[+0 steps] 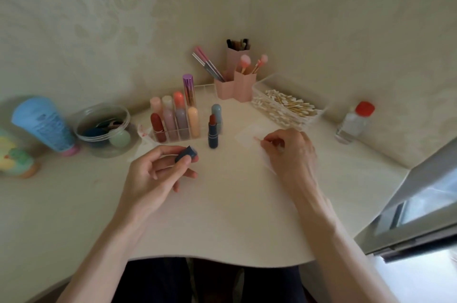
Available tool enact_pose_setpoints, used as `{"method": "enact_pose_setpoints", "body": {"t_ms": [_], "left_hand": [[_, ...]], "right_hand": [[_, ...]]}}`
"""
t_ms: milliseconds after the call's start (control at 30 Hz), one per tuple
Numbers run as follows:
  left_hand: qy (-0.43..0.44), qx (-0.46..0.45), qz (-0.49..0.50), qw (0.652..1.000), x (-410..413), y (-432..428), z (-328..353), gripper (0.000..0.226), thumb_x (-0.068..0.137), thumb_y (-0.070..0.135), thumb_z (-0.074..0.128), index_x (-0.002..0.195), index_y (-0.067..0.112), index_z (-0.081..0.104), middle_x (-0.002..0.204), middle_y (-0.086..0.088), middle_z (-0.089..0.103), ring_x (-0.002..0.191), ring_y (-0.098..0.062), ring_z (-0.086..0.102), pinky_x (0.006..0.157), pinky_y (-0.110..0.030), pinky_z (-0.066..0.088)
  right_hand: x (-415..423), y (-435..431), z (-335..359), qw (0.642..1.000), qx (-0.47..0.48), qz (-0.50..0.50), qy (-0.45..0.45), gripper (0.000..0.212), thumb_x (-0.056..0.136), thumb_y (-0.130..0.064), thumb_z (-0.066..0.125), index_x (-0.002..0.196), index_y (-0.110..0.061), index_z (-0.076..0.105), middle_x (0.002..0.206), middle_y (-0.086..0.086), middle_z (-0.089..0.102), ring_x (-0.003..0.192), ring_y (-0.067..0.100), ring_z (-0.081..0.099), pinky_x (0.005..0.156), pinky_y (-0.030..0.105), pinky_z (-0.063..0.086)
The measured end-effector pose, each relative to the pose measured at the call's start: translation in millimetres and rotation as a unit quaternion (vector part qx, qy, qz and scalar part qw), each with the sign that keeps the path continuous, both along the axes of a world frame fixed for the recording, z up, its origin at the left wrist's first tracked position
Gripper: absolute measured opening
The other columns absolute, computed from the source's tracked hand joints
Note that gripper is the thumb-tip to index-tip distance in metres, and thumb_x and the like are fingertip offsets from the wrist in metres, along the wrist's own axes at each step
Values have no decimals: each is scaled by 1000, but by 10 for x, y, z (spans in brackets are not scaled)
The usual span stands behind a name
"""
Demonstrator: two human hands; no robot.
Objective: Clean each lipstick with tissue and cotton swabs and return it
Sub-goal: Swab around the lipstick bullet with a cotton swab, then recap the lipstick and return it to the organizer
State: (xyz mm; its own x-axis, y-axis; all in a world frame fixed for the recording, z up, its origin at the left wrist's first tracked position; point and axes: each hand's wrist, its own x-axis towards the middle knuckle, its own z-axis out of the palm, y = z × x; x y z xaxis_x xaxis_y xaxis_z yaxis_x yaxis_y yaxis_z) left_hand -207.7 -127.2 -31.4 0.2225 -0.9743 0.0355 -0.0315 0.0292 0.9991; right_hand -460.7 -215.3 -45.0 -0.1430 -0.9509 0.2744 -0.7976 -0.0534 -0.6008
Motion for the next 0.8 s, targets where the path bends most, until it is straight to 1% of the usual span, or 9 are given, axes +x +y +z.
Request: {"method": "enact_pose_setpoints", "body": {"t_ms": [167,267,333,433,500,567,667,733,800], "left_hand": [[0,-24,2,1000,17,21,-6,15,93,11,71,108,6,72,100,-8,80,81,-31,77,54,-28,47],[2,-33,-1,999,35,29,-22,17,93,8,72,109,4,71,102,-9,79,83,-31,76,60,-36,47],[3,-41,1,999,49,28,-38,16,92,3,72,108,3,70,102,-10,79,84,-30,77,63,-38,46],[11,-42,-7,999,59,31,-45,17,93,3,71,109,2,68,104,-9,79,87,-30,77,64,-39,47],[24,-44,-18,999,63,23,-39,18,96,4,67,113,1,64,106,-10,78,87,-32,77,62,-37,49],[34,-56,-31,997,68,5,-49,19,99,8,63,117,2,60,108,-12,77,87,-32,76,60,-30,50],[22,-71,-43,996,104,-11,-103,21,101,10,58,122,9,59,109,-10,73,87,-28,73,65,-29,52],[8,-69,-47,996,124,-12,-138,21,104,9,53,124,12,60,103,-6,72,87,-23,70,67,-27,51],[0,-73,-54,996,128,-4,-150,21,107,9,47,123,12,61,93,0,69,86,-19,64,69,-24,48]], "right_hand": [[166,7,6,999,-15,33,19,17,94,-36,75,102,-21,80,102,1,71,105,25,58,80,32,39],[256,-17,35,998,-14,51,34,16,97,-32,73,104,-19,79,104,2,71,106,27,58,85,35,41],[284,-23,45,997,-6,54,46,18,99,-33,71,107,-19,79,107,3,71,108,26,56,89,35,41],[306,-9,72,999,-28,38,22,24,96,-37,75,114,-22,77,110,1,70,110,25,59,92,36,45],[352,0,126,998,-37,56,-3,29,92,-42,78,116,-26,76,112,-4,69,112,21,59,94,35,47],[438,15,190,995,-10,101,-8,38,87,-49,81,120,-29,75,115,-7,66,116,17,54,94,32,43],[617,26,234,988,32,146,33,50,82,-59,80,124,-32,72,115,-8,60,111,14,45,85,29,36],[727,12,206,987,37,146,48,50,83,-61,78,122,-31,73,111,-8,59,106,13,43,81,29,35],[798,3,176,989,37,139,43,43,85,-57,78,118,-29,74,107,-9,58,104,13,43,79,31,36]]}}
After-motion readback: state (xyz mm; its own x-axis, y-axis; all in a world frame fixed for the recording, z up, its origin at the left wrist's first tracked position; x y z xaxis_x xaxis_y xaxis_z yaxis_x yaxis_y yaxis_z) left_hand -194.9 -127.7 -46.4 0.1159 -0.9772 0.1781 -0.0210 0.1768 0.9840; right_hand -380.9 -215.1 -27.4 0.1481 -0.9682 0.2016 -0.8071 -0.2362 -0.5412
